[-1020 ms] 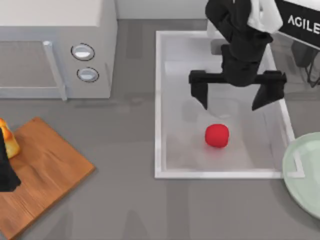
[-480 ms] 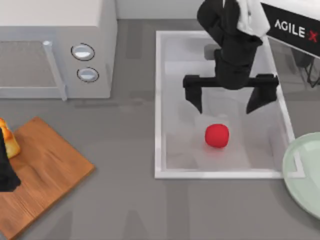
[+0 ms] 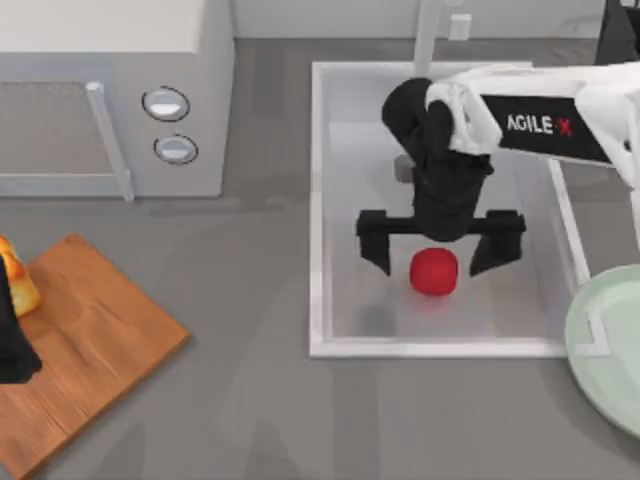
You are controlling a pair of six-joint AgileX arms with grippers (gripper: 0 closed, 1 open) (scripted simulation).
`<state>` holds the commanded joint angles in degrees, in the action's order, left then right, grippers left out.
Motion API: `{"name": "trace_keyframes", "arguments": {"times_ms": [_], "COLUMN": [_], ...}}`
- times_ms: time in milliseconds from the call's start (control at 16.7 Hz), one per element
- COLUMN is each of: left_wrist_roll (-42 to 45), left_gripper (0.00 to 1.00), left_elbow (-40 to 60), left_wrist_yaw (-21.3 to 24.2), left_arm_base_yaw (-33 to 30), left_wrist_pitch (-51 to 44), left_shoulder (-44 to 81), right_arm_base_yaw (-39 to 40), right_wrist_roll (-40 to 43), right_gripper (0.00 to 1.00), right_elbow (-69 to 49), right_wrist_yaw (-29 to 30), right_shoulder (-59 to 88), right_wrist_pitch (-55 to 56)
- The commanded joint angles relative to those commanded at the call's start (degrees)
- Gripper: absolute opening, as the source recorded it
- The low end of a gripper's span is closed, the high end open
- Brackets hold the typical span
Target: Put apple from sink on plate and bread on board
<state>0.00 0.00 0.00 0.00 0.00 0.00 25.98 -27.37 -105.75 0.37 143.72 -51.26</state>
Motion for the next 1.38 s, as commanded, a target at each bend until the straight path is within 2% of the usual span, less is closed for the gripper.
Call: {"name": "trace_keyframes", "arguments": {"times_ms": [180,480,1260,1380], "left_wrist_roll": [0.0,0.0,0.0,0.0], "left_gripper": [1.0,1.0,1.0,1.0], "left_elbow": [0.0,0.0,0.0,0.0], "left_wrist_yaw": [0.0,0.0,0.0,0.0], "left_arm_base_yaw": [0.0,0.0,0.0,0.0], "left_wrist_pitch": [0.0,0.0,0.0,0.0], "left_shoulder": [0.0,0.0,0.0,0.0], "right_arm_base_yaw": [0.11,0.13,0.13,0.13], "right_wrist_roll": [-0.07,-0.09,-0.09,-0.09], "right_gripper": [1.0,1.0,0.02,0.0], "right_elbow": [3.15,3.82,3.82,3.82], "right_wrist_yaw": [0.05,0.06,0.06,0.06], "right_shoulder": [3.4,4.15,4.15,4.15], "right_wrist_pitch": [6.13,7.2,7.2,7.2]}}
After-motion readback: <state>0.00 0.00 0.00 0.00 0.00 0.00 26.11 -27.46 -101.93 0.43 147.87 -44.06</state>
